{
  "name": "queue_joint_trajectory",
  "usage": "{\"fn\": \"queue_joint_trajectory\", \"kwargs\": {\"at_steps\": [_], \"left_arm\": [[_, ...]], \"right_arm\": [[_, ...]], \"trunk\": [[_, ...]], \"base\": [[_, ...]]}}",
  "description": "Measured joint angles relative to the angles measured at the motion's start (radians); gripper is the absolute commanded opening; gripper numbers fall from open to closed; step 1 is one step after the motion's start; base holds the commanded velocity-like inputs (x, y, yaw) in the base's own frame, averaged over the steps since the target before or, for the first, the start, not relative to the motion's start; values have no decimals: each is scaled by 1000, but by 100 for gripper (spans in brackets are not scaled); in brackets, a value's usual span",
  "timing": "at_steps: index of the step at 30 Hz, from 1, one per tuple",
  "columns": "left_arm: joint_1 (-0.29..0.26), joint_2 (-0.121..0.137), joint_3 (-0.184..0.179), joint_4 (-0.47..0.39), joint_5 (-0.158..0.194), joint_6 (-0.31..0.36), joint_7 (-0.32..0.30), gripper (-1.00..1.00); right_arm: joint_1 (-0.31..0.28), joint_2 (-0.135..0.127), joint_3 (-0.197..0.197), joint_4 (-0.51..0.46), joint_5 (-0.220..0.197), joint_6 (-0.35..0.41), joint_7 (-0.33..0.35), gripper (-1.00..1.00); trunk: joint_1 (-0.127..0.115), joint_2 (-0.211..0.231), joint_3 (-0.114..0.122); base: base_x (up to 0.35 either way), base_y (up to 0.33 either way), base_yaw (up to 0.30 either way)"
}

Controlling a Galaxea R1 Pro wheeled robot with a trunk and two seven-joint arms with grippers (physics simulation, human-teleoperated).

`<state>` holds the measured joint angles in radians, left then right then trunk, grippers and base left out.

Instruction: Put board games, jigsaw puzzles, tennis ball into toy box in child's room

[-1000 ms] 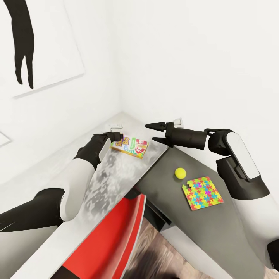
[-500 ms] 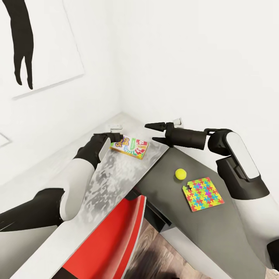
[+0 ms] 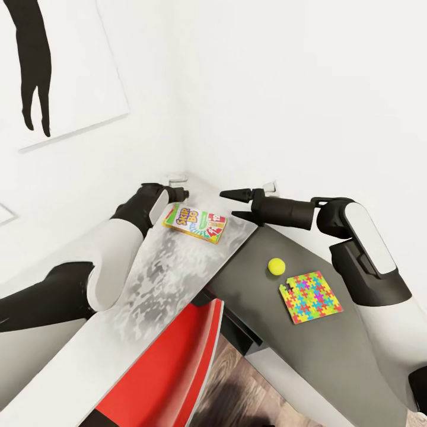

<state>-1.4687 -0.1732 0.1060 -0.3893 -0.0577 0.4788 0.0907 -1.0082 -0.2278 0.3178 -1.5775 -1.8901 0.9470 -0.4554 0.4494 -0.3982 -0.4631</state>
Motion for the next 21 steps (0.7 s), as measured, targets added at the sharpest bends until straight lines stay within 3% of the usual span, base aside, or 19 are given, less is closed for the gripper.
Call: {"fn": "queue_joint_trajectory", "kwargs": {"at_steps": [8,16,21], "left_arm": [[-81,0,10,10,45,-5,6,100],[-121,0,15,13,59,-6,6,100],[-125,0,18,14,60,-9,5,100]], "right_arm": [[0,1,3,0,0,1,1,100],[0,2,3,0,0,5,1,100],[0,31,3,0,0,10,1,100]], "trunk": [[0,0,-3],[0,0,-14],[0,0,-22]], "base": [[0,0,0],[0,0,0],[0,0,0]]}}
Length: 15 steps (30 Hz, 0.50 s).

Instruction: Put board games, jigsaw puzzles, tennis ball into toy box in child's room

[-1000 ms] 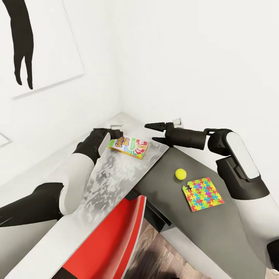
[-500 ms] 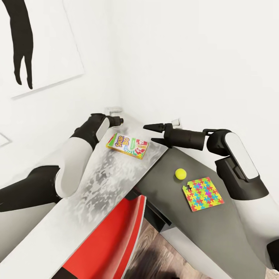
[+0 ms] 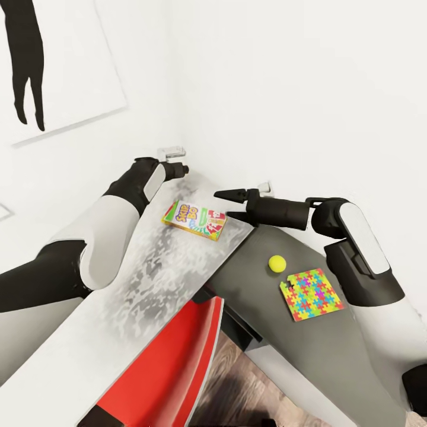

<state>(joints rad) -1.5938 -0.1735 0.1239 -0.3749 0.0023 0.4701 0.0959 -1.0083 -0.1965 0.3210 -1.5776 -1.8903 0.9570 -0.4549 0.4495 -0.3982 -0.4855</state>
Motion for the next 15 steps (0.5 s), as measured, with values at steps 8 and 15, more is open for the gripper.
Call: {"fn": "queue_joint_trajectory", "kwargs": {"at_steps": [8,15], "left_arm": [[-1,0,-1,16,1,-5,-2,100],[-1,0,-2,53,2,-43,-1,100]], "right_arm": [[-1,40,-2,-1,0,4,-2,100],[-3,55,-2,-2,0,6,-1,100]], "trunk": [[0,0,-13],[0,0,-25]], "base": [[0,0,0],[0,0,0]]}}
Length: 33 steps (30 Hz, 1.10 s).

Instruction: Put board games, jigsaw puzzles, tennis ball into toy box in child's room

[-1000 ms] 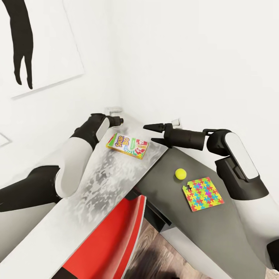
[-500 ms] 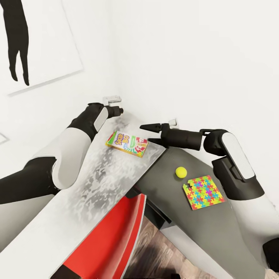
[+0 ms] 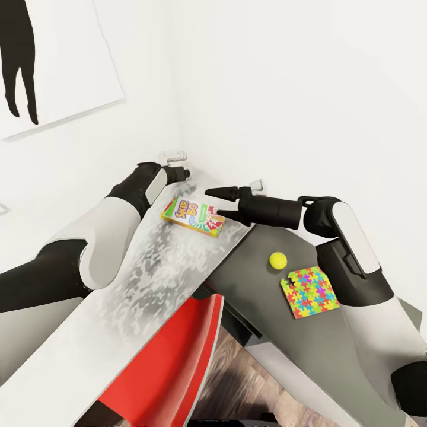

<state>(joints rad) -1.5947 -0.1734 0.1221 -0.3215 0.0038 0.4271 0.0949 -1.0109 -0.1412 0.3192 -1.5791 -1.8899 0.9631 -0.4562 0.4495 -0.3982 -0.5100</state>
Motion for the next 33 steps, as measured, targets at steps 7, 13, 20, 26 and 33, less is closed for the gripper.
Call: {"fn": "queue_joint_trajectory", "kwargs": {"at_steps": [7,13,20,26,33], "left_arm": [[0,0,-1,8,0,-13,1,100],[0,0,-1,5,0,-13,2,100],[-6,0,-2,1,0,-13,2,100],[-22,0,-2,0,0,-13,2,100],[-44,0,0,-1,0,-13,2,100]], "right_arm": [[-4,5,4,0,0,12,0,100],[-23,5,5,0,1,26,1,100],[-86,5,5,0,0,33,3,100],[-154,5,3,0,-1,46,4,100],[-257,5,1,0,-2,50,5,100]], "trunk": [[0,0,-11],[0,0,-21],[0,0,-33],[0,0,-42],[0,0,-54]], "base": [[0,0,0],[0,0,0],[0,0,0],[0,0,0],[0,0,0]]}}
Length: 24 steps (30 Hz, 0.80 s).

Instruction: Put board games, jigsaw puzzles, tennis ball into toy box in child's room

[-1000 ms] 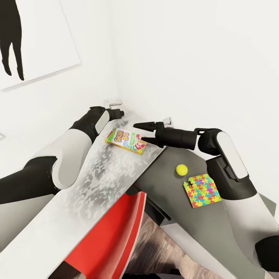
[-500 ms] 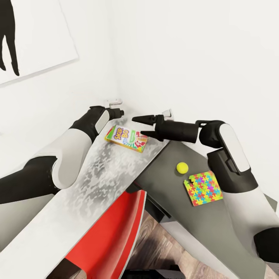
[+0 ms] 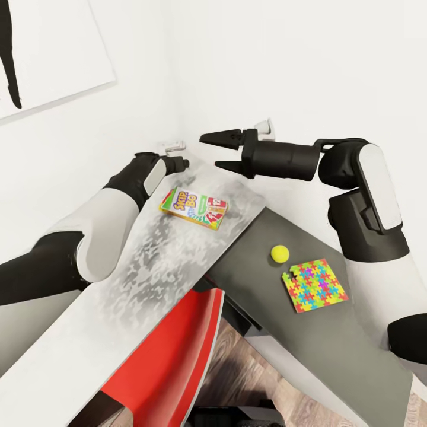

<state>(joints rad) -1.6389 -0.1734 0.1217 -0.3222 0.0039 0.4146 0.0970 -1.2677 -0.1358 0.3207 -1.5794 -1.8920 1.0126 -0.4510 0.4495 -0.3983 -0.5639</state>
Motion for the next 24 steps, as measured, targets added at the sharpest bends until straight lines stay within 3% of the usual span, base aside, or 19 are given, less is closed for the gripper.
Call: {"fn": "queue_joint_trajectory", "kwargs": {"at_steps": [24], "left_arm": [[-8,0,0,0,0,-3,1,100]], "right_arm": [[-32,-2,0,0,-1,3,0,100]], "trunk": [[0,0,-39]], "base": [[0,0,0]]}}
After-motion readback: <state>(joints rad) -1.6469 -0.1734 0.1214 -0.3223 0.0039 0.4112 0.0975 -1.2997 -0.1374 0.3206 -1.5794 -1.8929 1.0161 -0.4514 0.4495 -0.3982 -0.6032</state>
